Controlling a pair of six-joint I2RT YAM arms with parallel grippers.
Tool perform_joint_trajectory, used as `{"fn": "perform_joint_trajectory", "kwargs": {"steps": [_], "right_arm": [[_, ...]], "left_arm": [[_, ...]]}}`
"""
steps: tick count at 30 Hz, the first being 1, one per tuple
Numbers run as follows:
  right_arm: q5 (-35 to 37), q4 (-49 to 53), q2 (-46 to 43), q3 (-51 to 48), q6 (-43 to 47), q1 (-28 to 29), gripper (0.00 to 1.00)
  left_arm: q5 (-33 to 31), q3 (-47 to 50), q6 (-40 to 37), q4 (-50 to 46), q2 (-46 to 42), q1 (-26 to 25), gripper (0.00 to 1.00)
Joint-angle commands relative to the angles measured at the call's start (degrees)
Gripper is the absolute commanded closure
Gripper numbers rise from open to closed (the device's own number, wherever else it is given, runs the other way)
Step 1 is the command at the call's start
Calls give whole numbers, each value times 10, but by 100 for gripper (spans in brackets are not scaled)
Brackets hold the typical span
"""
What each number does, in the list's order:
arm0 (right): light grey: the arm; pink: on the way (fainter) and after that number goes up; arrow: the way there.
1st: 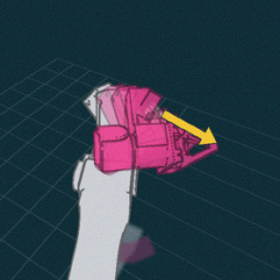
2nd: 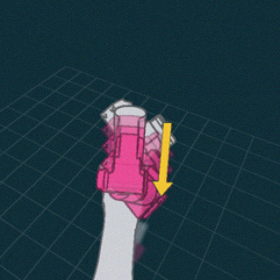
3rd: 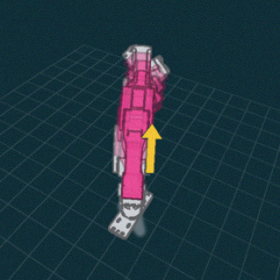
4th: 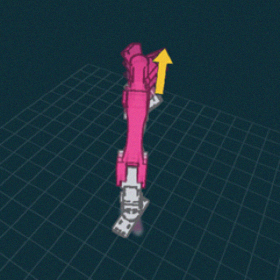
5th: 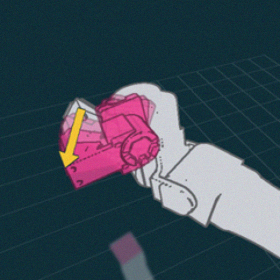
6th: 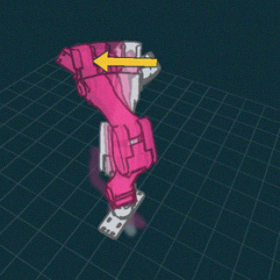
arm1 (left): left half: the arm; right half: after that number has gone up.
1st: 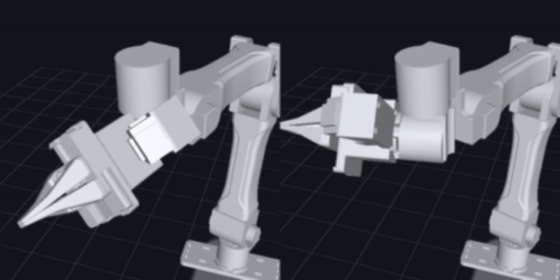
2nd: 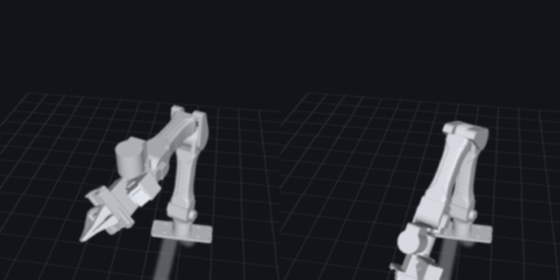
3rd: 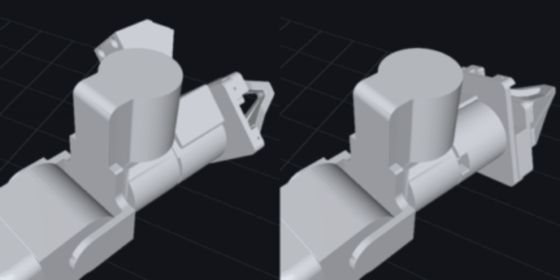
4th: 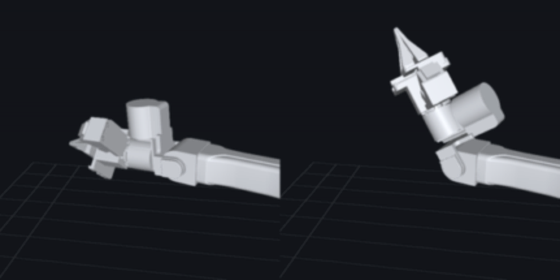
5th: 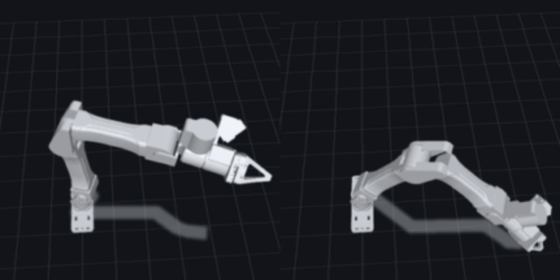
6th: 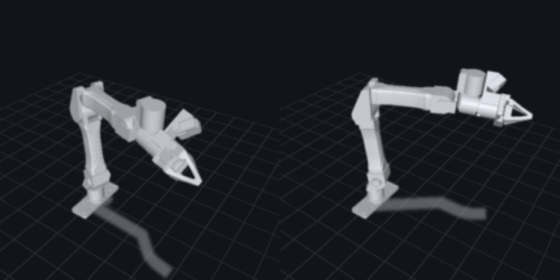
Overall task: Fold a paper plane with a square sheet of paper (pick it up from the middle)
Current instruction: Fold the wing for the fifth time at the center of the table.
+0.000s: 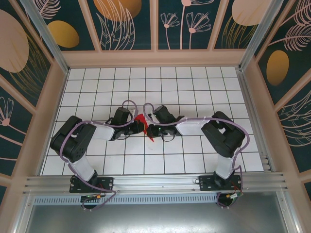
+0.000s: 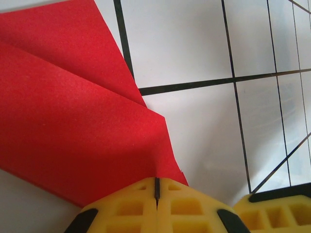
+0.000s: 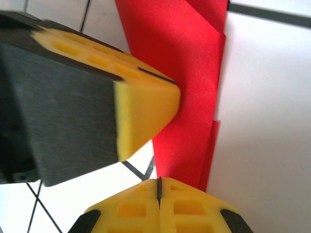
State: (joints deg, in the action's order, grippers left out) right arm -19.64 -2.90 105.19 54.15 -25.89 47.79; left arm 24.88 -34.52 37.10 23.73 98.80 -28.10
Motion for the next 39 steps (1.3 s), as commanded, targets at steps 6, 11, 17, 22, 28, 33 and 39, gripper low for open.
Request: {"fn": "perform_joint_trajectory", "kwargs": {"steps": [6, 11, 17, 22, 28, 33, 39], "right_arm": [[-8, 32, 18, -31, 7, 5, 100], [23, 61, 18, -48, 19, 1, 100], [23, 55, 18, -66, 14, -4, 100], [25, 58, 19, -78, 16, -4, 100], [38, 61, 15, -93, 19, -4, 100], [39, 57, 6, -100, 15, -5, 100], [39, 56, 5, -104, 13, -5, 100]], "left_arm": [[-57, -21, -41, -44, 21, 1, 89], [-68, -49, -81, -73, 25, 15, 80], [-58, -56, -105, -76, 44, 59, 77], [-55, -63, -114, -78, 49, 87, 77], [-56, -68, -121, -74, 53, 110, 77], [-49, -70, -114, -58, 74, 133, 78], [-60, -76, -101, -60, 69, 154, 78]]}}
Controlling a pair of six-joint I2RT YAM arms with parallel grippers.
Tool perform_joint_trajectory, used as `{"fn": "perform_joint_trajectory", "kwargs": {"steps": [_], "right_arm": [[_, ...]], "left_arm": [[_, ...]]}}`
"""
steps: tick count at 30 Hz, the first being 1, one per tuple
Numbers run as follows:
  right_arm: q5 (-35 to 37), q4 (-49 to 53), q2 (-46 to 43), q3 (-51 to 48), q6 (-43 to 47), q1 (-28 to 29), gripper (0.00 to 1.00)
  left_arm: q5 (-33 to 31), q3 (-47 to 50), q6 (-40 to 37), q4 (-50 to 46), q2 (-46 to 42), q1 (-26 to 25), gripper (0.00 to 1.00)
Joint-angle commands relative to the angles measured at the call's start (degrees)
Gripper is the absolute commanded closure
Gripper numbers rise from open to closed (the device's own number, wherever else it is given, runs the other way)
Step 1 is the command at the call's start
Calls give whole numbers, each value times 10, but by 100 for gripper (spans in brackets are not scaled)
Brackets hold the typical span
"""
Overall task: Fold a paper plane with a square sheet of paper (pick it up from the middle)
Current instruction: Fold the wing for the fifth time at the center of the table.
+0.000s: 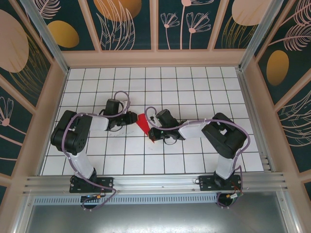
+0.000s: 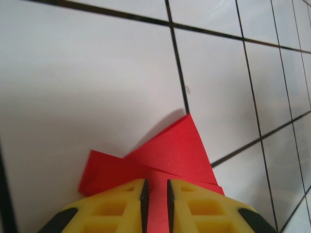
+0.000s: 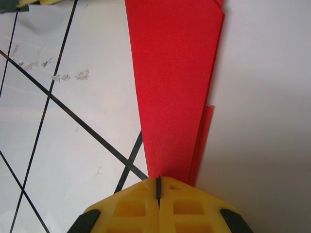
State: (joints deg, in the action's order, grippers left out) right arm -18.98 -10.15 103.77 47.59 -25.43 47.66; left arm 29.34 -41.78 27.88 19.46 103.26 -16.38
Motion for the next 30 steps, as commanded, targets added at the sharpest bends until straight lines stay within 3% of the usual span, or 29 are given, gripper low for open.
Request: {"fn": "perform_joint_trajectory", "kwargs": {"steps": [1, 10, 16, 23, 30], "right_arm": [[32, 128, 21, -38, 9, -4, 100], [27, 124, 20, -32, 6, -3, 100], [19, 111, 15, -25, 6, -3, 100], [12, 97, 4, -20, 4, -3, 100], [-1, 71, -10, -19, 1, -4, 100]], "left_arm": [[-107, -10, -5, -24, 24, 39, 78], [-127, -49, -7, -57, 7, 49, 78], [-68, -15, 4, -57, -91, 48, 78], [0, 65, 62, 25, -150, 7, 88], [19, 65, 82, 75, -101, -39, 98]]}}
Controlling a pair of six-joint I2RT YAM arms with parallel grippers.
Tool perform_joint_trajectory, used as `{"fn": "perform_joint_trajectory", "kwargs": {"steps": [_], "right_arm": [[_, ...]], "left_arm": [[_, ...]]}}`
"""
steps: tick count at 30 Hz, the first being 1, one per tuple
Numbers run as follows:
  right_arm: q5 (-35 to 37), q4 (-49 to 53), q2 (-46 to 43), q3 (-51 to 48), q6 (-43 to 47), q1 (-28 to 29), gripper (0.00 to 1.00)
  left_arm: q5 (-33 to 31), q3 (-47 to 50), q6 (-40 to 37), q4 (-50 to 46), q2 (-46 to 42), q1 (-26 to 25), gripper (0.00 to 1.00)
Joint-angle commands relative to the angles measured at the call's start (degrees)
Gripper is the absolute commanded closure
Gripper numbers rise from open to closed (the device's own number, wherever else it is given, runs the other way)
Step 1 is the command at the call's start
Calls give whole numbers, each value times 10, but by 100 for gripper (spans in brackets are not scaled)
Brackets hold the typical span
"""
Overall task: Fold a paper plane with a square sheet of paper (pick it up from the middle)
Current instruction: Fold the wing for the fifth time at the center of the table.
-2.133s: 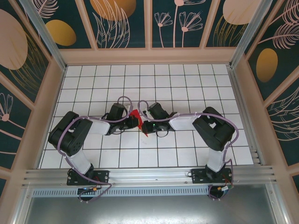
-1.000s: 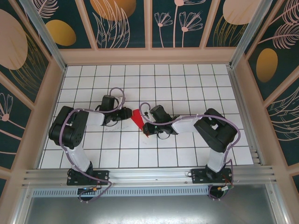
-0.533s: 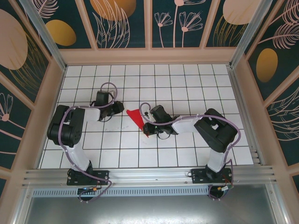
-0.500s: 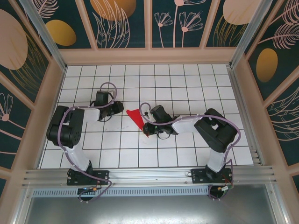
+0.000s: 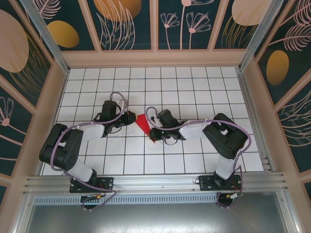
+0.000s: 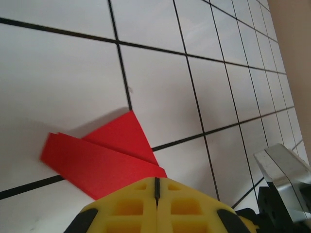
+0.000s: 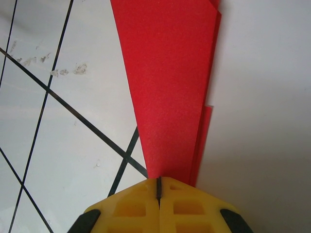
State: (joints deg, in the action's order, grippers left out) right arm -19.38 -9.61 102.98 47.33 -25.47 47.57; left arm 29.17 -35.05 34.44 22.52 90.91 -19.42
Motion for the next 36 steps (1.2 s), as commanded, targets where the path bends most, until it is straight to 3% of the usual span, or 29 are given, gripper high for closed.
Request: {"fn": "perform_joint_trajectory", "kwargs": {"steps": [1, 15, 26, 36], "right_arm": [[0, 62, -2, -15, 0, -3, 100], [-37, 37, -70, 7, 6, -5, 100], [-13, 34, 33, 98, 9, -12, 100], [-36, 33, 83, 138, 29, -13, 100]], "left_arm": [[21, -2, 19, 49, 29, -12, 99], [-7, -26, -18, 7, 107, -17, 100], [-33, -28, -31, -19, 113, -17, 100], [-43, -27, -31, -32, 116, -17, 100]]}}
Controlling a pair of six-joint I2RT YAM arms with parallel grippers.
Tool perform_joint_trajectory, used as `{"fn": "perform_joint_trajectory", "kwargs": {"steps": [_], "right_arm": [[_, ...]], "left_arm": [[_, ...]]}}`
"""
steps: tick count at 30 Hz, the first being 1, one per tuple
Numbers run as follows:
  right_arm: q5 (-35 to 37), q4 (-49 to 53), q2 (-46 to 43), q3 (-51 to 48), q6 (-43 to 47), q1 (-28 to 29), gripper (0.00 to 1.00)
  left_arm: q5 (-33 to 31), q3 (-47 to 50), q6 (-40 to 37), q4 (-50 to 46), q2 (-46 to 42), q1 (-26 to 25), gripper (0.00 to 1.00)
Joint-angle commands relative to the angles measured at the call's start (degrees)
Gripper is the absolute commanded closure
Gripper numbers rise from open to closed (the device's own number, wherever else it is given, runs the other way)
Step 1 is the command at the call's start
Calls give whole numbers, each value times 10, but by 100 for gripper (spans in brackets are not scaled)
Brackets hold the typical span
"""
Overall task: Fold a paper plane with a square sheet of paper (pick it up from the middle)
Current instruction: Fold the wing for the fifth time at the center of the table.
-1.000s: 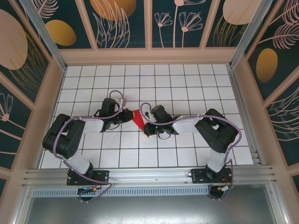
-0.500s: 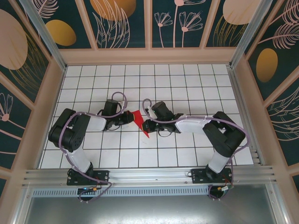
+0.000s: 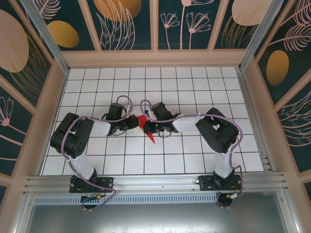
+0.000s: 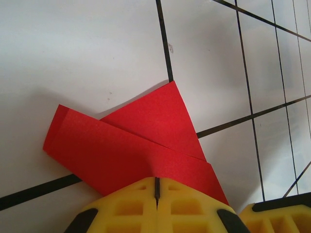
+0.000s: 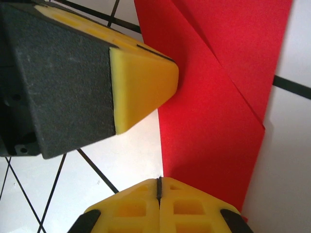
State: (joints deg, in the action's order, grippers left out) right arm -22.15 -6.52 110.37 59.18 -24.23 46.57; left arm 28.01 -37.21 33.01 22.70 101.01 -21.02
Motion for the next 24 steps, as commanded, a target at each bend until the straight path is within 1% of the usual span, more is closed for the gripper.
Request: {"fn": "perform_joint_trajectory", "kwargs": {"steps": [1, 7, 12, 19, 24], "right_arm": [[-2, 3, 13, 23, 15, -4, 100], [24, 11, 37, 45, 19, -6, 100], [25, 30, 42, 41, 28, -8, 100], [-27, 50, 3, -42, 71, -4, 100], [-38, 38, -40, -120, 66, -5, 100]], "left_arm": [[-32, -5, -17, -34, 17, -1, 100], [-35, -8, -20, -40, 23, -1, 100], [-49, -12, -20, -54, 20, -1, 100], [-114, -22, -15, -102, 29, 0, 100], [-131, -22, -12, -109, 34, -1, 100]]}}
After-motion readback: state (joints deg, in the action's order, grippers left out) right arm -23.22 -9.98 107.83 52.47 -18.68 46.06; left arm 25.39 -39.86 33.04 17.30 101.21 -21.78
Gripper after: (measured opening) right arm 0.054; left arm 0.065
